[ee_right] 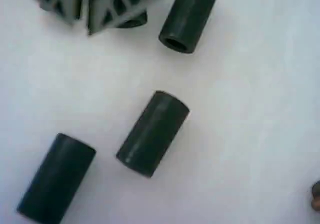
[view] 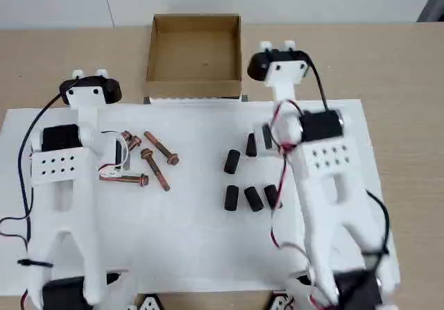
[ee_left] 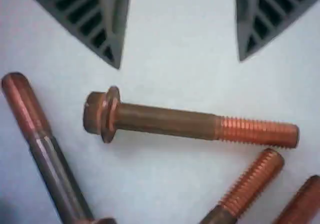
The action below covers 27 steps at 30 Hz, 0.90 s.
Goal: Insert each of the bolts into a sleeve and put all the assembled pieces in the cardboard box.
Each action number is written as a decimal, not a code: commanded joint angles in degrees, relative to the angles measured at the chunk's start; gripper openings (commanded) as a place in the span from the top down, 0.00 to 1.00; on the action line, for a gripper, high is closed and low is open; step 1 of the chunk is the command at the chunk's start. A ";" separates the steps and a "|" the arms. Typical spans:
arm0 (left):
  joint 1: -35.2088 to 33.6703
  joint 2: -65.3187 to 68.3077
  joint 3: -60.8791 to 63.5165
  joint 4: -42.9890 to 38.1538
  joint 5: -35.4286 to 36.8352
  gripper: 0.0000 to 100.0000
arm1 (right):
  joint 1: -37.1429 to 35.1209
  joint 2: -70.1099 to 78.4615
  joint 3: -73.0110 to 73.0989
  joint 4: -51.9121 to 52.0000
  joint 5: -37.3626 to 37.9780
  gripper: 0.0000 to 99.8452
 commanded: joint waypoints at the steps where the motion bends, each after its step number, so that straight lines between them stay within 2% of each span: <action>1: -0.26 0.70 -2.33 -2.46 0.00 0.85 | -1.63 7.52 -7.47 3.21 -0.79 1.00; 7: -0.26 1.23 -2.33 -3.25 0.00 0.85 | -1.80 21.05 -21.63 8.04 -3.69 0.99; 13: -0.26 1.23 -2.33 -3.25 0.00 0.85 | -1.80 32.31 -34.11 12.53 -4.04 0.88; 27: -0.26 1.23 -2.24 -3.25 0.00 0.85 | -4.79 42.59 -38.24 11.56 -3.78 0.88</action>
